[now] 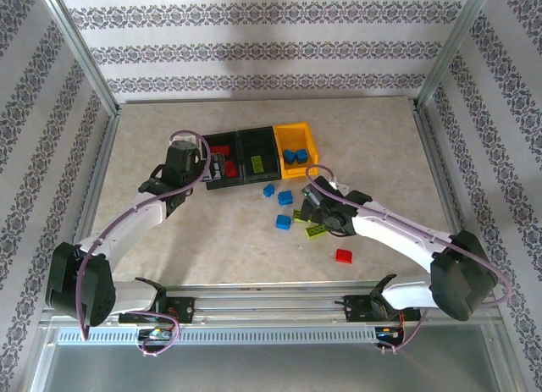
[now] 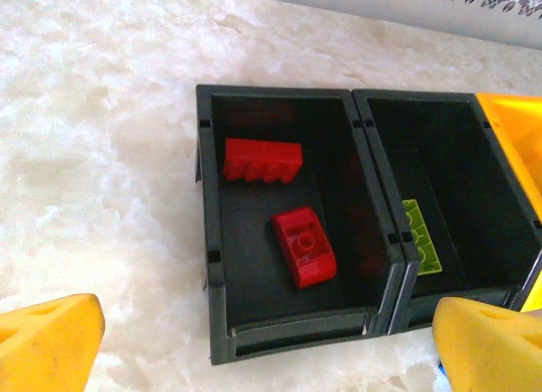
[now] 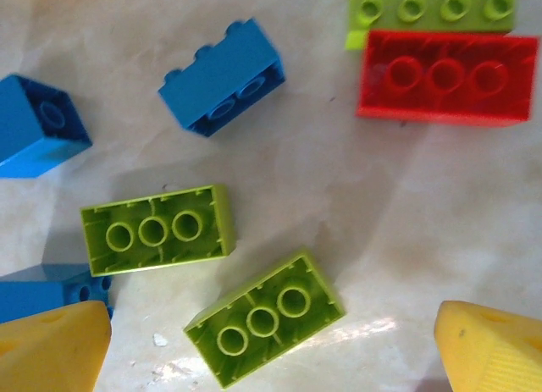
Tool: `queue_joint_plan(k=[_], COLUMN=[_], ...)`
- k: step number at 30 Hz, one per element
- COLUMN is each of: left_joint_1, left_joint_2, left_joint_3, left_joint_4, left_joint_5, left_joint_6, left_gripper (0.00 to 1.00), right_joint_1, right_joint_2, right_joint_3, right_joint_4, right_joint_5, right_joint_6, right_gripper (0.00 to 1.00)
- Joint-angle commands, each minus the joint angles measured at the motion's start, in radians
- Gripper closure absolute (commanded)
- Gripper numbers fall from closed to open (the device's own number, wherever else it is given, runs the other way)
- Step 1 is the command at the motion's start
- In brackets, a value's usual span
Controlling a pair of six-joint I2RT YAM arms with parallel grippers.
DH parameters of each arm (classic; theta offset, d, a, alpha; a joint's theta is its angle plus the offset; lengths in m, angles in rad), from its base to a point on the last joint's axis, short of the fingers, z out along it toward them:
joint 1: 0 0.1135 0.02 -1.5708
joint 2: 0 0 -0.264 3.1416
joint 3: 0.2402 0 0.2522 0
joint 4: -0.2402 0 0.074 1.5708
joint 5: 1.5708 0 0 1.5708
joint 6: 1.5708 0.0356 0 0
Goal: Sort the legos into containers by color
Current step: Pick up the lego from the bottom-center of the table.
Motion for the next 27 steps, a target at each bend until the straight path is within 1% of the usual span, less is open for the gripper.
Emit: queue_joint_plan(k=[1, 10, 15, 20, 27], left_joint_1=[0.014, 0.016, 0.015, 0.015, 0.015], left_joint_2=[-0.026, -0.038, -0.040, -0.045, -0.046], left_joint_3=[-0.023, -0.043, -0.049, -0.055, -0.059], left_joint_4=[0.021, -0.008, -0.013, -0.015, -0.018], left_joint_5=[-0.011, -0.017, -0.016, -0.014, -0.011], left_joint_6=[-0.028, -0.012, -0.011, -0.012, -0.011], left_gripper=[0.00, 0.00, 0.00, 0.00, 0.00], right_joint_1=[0.021, 0.032, 0.029, 0.017, 0.016], right_joint_2=[0.046, 0.136, 0.162, 0.197, 0.215], right_joint_3=[-0.002, -0.018, -0.024, -0.023, -0.013], right_joint_4=[0.024, 0.068, 0.070, 0.057, 0.037], right_joint_5=[-0.029, -0.084, -0.082, -0.088, -0.087], right_joint_6=[0.030, 0.046, 0.085, 0.119, 0.127], right_gripper=[0.03, 0.06, 0.09, 0.11, 0.14])
